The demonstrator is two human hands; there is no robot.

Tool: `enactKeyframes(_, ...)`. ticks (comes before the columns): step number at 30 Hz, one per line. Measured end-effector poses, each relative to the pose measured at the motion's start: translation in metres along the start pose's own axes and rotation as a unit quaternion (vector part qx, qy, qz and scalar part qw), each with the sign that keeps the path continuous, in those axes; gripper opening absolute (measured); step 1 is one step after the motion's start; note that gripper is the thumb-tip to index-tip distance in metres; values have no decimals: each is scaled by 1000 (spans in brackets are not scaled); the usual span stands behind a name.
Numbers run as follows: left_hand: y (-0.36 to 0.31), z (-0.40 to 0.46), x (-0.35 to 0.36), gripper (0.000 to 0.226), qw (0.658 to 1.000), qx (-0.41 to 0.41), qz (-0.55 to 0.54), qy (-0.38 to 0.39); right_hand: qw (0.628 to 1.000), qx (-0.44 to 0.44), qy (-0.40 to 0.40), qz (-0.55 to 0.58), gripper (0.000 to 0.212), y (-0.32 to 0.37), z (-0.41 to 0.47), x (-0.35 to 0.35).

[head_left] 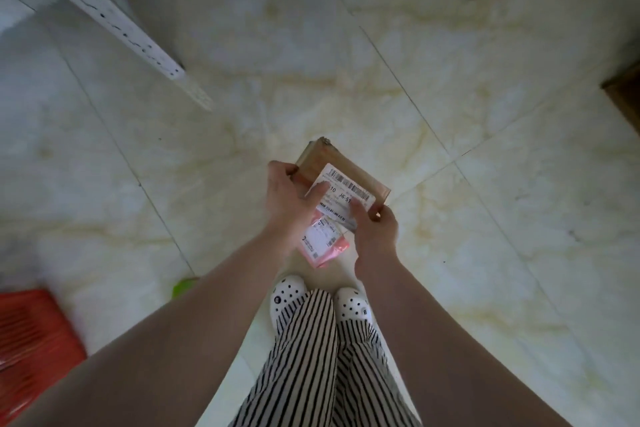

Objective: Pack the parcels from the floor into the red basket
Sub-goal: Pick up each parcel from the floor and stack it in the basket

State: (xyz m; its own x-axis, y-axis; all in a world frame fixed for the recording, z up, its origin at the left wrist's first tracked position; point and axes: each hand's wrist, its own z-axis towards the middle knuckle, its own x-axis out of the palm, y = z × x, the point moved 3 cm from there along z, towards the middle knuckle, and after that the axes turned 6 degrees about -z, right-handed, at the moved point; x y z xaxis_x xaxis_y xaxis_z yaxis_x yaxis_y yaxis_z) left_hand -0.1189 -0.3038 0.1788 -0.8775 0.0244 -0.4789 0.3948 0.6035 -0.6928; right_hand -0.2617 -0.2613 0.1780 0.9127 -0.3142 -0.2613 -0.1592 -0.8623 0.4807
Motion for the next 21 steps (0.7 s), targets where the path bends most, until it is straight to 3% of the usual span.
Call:
enactKeyframes(6, -63, -87, -88, 50, 993, 54, -92, -58, 996, -62, 42, 42, 29, 38, -120, -11)
enactKeyframes(10, -69, -126, -136, 51, 982, 43, -153, -103, 991, -108, 74, 16, 31, 45, -169, -2)
enactKeyframes(16, -44, -173, -199, 41, 940, 8, -290, -182, 973, -183, 128, -52, 33, 47, -230, 29)
enactKeyframes(21, 15, -210, -249, 41, 895, -41, -369, -247, 944, -233, 184, -141, 37, 12, -266, 74)
